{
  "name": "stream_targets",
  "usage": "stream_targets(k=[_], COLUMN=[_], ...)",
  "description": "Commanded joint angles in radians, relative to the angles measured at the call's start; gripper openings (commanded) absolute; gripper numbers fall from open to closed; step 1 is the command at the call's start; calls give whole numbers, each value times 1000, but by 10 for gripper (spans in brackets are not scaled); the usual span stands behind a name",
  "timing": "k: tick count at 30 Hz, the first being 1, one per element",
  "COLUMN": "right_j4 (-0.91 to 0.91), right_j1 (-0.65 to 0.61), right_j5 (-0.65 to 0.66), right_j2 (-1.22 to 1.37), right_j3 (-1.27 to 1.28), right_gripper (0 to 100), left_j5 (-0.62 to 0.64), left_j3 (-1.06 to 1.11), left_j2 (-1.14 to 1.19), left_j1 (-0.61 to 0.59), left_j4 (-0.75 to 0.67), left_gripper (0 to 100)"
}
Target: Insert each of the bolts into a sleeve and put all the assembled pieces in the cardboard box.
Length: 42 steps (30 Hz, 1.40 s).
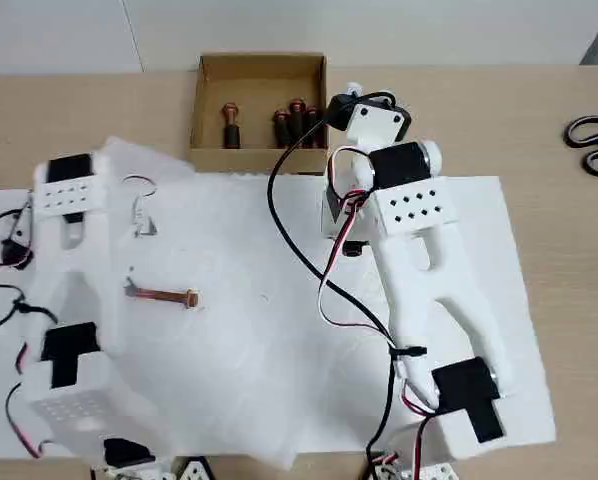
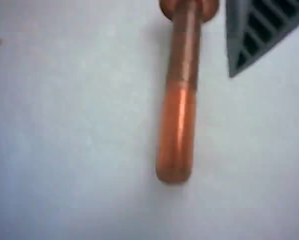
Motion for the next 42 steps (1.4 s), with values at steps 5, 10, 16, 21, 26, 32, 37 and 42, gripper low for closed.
stream_targets(k=[5,10,16,21,26,32,37,42], right_j4=[-4,-4,-18,-18,-18,-15,-8,-16], right_j1=[13,10,13,12,13,10,8,8], right_j5=[11,11,9,8,8,6,14,14], right_j2=[-58,-58,-58,-58,-58,-58,-58,-58], right_j3=[-29,-29,-29,-29,-29,-26,-26,-26], right_gripper=[3,3,3,3,3,3,3,3], left_j5=[-574,-988,-1122,-1309,-1783,-2102,-2341,-2582], left_j3=[-205,-311,-311,-294,-237,-234,-232,-151], left_j2=[-69,-60,-68,-66,-68,-60,-60,-66], left_j1=[-166,-157,-106,-80,0,40,71,92], left_j4=[25,25,25,26,26,25,25,25], left_gripper=[345,241,141,141,141,141,141,142])
